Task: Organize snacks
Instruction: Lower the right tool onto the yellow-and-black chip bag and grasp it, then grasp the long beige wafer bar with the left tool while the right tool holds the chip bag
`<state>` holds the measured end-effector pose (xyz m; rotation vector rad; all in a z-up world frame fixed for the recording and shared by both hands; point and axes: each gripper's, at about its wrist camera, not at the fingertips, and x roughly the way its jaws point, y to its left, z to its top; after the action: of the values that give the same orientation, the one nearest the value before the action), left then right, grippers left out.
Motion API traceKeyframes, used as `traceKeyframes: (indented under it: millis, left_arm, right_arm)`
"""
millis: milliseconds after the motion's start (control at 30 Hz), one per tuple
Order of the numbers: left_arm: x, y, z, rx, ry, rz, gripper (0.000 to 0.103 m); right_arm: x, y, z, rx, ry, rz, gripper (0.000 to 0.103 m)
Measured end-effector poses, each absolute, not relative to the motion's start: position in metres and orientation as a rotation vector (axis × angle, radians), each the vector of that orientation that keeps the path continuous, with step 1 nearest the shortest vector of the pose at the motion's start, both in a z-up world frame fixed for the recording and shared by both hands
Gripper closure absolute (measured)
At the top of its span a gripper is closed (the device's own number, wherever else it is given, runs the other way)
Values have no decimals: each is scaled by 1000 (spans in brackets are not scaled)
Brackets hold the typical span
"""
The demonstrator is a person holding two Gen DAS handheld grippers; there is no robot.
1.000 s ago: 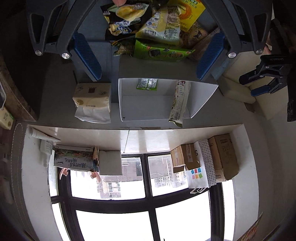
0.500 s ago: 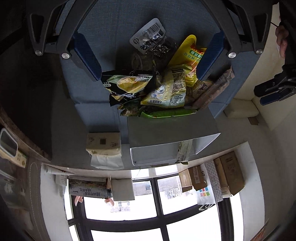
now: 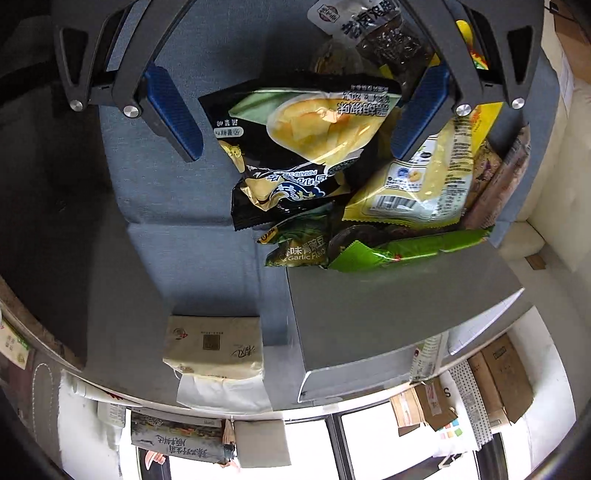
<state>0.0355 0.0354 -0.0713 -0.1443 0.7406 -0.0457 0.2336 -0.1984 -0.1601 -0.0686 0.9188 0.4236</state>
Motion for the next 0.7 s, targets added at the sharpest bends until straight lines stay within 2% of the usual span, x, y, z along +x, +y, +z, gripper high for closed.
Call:
traceKeyframes:
  millis: [167, 267, 300, 333, 367, 700]
  left_arm:
    - [39, 35, -78, -139, 763, -39, 0]
    - [41, 36, -83, -133, 783, -25, 0]
    - [42, 38, -85, -145, 788, -27, 0]
    - [42, 41, -86, -159, 792, -29, 0]
    - [43, 43, -88, -173, 794, -30, 0]
    - [50, 57, -96, -195, 813, -15, 0]
  right_arm:
    - [245, -191, -179, -98, 987, 420, 2]
    - [240, -193, -177, -86, 965, 423, 8]
    - [236, -194, -175, -90, 955, 424, 13]
    - [233, -196, -172, -91, 941, 422, 22]
    - [230, -197, -169, -92, 932, 419, 26]
    - [205, -211, -150, -81, 897, 407, 30]
